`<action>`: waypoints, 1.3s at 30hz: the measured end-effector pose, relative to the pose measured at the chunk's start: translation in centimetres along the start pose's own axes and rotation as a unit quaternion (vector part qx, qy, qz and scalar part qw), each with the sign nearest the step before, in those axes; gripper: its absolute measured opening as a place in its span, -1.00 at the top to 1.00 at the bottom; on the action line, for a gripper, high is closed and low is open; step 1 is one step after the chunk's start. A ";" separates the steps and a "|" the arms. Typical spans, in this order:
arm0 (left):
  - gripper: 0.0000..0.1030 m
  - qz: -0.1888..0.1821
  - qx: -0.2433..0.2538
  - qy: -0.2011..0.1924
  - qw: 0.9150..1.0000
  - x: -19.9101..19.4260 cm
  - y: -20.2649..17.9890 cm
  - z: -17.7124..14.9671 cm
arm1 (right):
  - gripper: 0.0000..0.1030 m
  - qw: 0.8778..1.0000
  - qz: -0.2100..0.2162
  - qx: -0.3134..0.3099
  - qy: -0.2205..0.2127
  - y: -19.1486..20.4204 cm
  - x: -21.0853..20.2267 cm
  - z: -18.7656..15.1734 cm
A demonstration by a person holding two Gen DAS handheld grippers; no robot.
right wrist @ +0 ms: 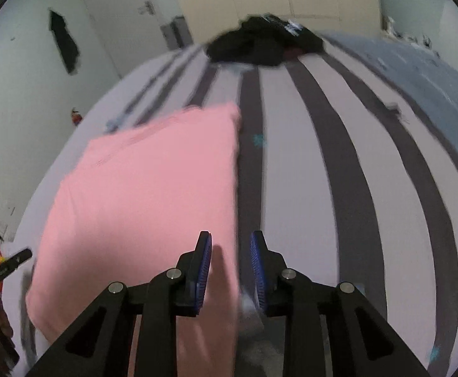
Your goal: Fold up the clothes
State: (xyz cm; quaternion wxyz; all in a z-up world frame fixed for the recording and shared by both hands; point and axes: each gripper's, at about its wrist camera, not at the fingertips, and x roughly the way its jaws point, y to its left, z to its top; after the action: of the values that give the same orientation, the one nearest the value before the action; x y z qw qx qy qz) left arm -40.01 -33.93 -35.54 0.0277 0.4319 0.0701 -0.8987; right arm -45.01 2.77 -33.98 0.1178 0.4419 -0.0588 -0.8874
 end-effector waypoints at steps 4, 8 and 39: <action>0.84 -0.049 0.072 -0.026 0.996 2.9 -4.5 4.3 | 0.53 0.998 0.028 -0.061 -0.016 3.8 2.3 3.0; 0.84 -0.028 0.083 -0.010 0.996 6.5 -4.0 5.4 | 0.53 0.997 0.031 -0.065 -0.015 4.9 5.2 4.4; 0.31 0.012 0.020 -0.034 0.999 6.7 -1.5 8.8 | 0.56 0.999 -0.009 -0.016 -0.040 -1.3 10.5 13.5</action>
State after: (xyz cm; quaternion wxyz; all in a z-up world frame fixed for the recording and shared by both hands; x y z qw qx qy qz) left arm -51.15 -33.73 -35.22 0.0325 0.4029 0.0462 -0.9135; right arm -62.16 1.31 -34.21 0.1149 0.4049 -0.0453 -0.9060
